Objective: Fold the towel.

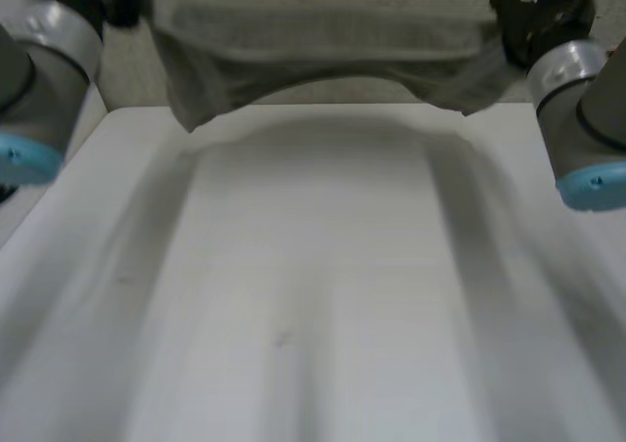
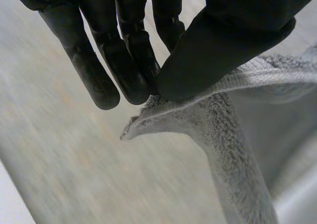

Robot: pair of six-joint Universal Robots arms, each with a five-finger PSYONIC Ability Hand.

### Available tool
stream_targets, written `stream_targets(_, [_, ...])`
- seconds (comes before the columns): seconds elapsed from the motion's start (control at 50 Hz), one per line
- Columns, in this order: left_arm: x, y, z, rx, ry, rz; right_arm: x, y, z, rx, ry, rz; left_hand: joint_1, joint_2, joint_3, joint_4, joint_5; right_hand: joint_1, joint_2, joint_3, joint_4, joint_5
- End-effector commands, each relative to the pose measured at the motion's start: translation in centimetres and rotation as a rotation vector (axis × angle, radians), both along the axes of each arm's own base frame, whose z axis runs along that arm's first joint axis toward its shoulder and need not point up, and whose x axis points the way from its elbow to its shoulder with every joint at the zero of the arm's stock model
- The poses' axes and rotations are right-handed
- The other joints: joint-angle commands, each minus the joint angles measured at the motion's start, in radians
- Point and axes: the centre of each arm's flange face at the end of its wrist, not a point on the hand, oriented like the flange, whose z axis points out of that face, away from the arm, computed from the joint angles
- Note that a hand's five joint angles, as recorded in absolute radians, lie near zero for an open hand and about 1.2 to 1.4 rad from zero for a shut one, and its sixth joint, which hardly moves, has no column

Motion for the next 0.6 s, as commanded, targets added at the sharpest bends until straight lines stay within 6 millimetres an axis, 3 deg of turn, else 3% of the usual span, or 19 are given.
stream_targets(0.02, [0.5,1.5,-9.5,0.266,-0.105,-0.031,0.5,1.7,-8.7,0.248,0.109,0.132,0.204,0.178,0.18,0.178,0.179,0.434,0.213,0.206,0.2,0.221])
stream_targets(0.04, [0.6,1.8,-11.3,0.303,-0.118,-0.033,0.5,1.7,-8.7,0.248,0.109,0.132,0.204,0.178,0.18,0.178,0.179,0.434,0.213,0.206,0.2,0.221])
stream_targets(0.06, [0.7,2.3,-13.4,0.346,-0.14,-0.04,0.5,2.1,-11.1,0.313,0.133,0.155,0.204,0.178,0.18,0.178,0.179,0.434,0.213,0.206,0.2,0.221])
stream_targets(0.08, [0.7,2.3,-13.4,0.347,-0.141,-0.04,0.5,2.1,-11.1,0.314,0.133,0.155,0.204,0.178,0.18,0.178,0.179,0.434,0.213,0.206,0.2,0.221])
stream_targets(0.12, [1.2,3.5,-16.7,0.411,-0.202,-0.05,0.3,3.2,-14.8,0.425,0.182,0.178,0.204,0.178,0.18,0.178,0.179,0.434,0.213,0.206,0.2,0.221])
stream_targets(0.14, [1.2,3.5,-16.7,0.411,-0.202,-0.05,0.3,3.2,-14.8,0.426,0.182,0.178,0.204,0.178,0.18,0.178,0.179,0.434,0.213,0.206,0.2,0.221])
stream_targets(0.18, [1.9,5.0,-19.0,0.465,-0.299,-0.051,-0.3,4.6,-16.9,0.522,0.245,0.179,0.204,0.178,0.18,0.178,0.179,0.434,0.213,0.206,0.2,0.221])
stream_targets(0.26, [3.2,6.6,-20.0,0.505,-0.393,-0.042,-1.3,6.5,-17.7,0.644,0.318,0.173,0.204,0.178,0.18,0.178,0.179,0.434,0.213,0.206,0.2,0.221])
stream_targets(0.3, [4.0,7.5,-20.0,0.526,-0.436,-0.031,-2.1,7.6,-17.7,0.725,0.357,0.165,0.204,0.178,0.18,0.178,0.179,0.434,0.213,0.206,0.2,0.221])
stream_targets(0.34, [5.5,9.3,-19.3,0.569,-0.52,-0.018,-4.2,9.7,-16.1,0.882,0.403,0.121,0.204,0.178,0.18,0.178,0.179,0.434,0.213,0.206,0.2,0.221])
stream_targets(0.36, [5.5,9.3,-19.3,0.569,-0.52,-0.018,-4.2,9.7,-16.1,0.883,0.403,0.121,0.204,0.178,0.18,0.178,0.179,0.434,0.213,0.206,0.2,0.221])
stream_targets(0.4, [6.4,11.0,-18.1,0.61,-0.593,-0.02,-6.2,11.3,-14.6,1.014,0.413,0.071,0.204,0.178,0.18,0.178,0.179,0.434,0.213,0.206,0.2,0.221])
stream_targets(0.46, [7.1,12.5,-16.7,0.646,-0.627,-0.023,-7.0,12.0,-12.9,1.015,0.412,0.054,0.204,0.178,0.18,0.178,0.179,0.434,0.213,0.206,0.2,0.221])
stream_targets(0.48, [7.1,12.5,-16.7,0.646,-0.627,-0.023,-7.0,12.0,-12.9,1.014,0.412,0.054,0.204,0.178,0.18,0.178,0.179,0.434,0.213,0.206,0.2,0.221])
stream_targets(0.52, [7.2,13.2,-16.3,0.672,-0.638,-0.032,-7.3,12.7,-10.5,0.939,0.399,0.036,0.204,0.178,0.18,0.178,0.179,0.434,0.213,0.206,0.2,0.221])
stream_targets(0.6, [7.0,15.3,-16.0,0.743,-0.667,-0.094,-7.5,13.6,-8.5,0.88,0.387,0.031,0.204,0.178,0.18,0.178,0.179,0.434,0.213,0.206,0.2,0.221])
